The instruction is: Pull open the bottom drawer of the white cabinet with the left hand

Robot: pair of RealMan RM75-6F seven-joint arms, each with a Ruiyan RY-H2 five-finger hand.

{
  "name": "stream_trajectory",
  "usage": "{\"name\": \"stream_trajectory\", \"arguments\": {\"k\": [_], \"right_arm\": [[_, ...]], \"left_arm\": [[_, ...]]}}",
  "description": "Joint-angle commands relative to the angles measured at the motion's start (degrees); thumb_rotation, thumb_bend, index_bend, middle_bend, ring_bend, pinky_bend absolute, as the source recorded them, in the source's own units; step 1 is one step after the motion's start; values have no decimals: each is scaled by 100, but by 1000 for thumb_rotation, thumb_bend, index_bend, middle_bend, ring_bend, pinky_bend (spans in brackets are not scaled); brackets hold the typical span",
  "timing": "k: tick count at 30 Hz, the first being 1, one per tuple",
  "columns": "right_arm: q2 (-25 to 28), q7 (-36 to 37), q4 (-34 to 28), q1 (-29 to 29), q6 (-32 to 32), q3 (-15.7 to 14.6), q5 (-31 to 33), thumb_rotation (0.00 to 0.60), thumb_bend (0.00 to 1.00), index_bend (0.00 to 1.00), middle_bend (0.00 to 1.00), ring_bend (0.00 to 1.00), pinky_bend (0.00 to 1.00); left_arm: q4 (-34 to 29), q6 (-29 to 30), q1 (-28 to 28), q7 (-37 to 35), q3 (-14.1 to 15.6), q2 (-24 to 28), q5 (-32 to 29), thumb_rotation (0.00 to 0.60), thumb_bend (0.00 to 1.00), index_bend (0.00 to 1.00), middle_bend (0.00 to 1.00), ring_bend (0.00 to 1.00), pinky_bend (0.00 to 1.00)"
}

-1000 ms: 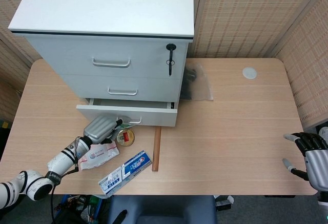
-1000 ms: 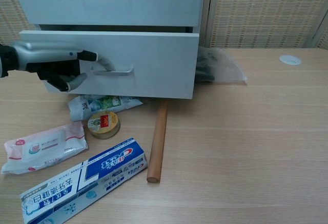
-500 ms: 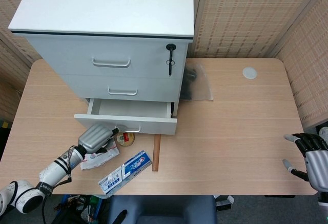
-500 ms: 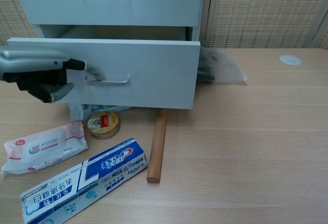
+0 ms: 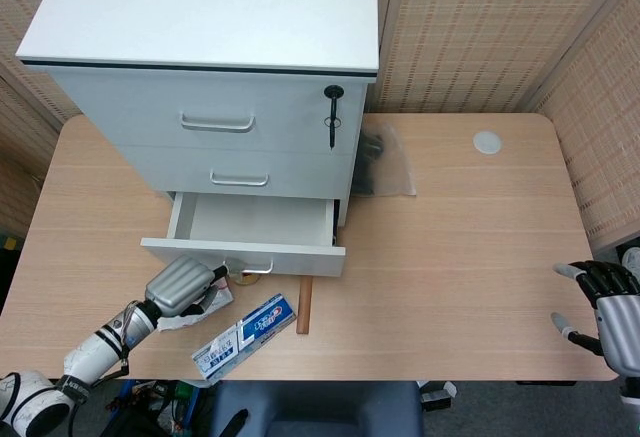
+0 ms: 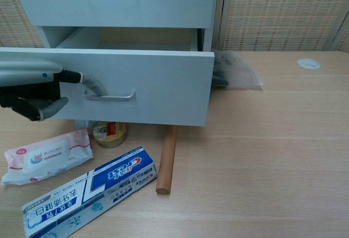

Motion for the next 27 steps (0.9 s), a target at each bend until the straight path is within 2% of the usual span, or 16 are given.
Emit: {"name": "stream_trajectory", "arguments": {"k": [1,27], "right_arm": [[-1,-2,-2,-1,1,0,-2,600,153,285,285,209,184],[-21,69,57,-60,96,-17,-60,600,146,285,285,209,184]], "left_arm": [[-34,-16,12,24,23,30,11,600,695,165,944,940,1000],[-779,140,364,-59,451,606,645,600,695,171,940,933,1000]]}}
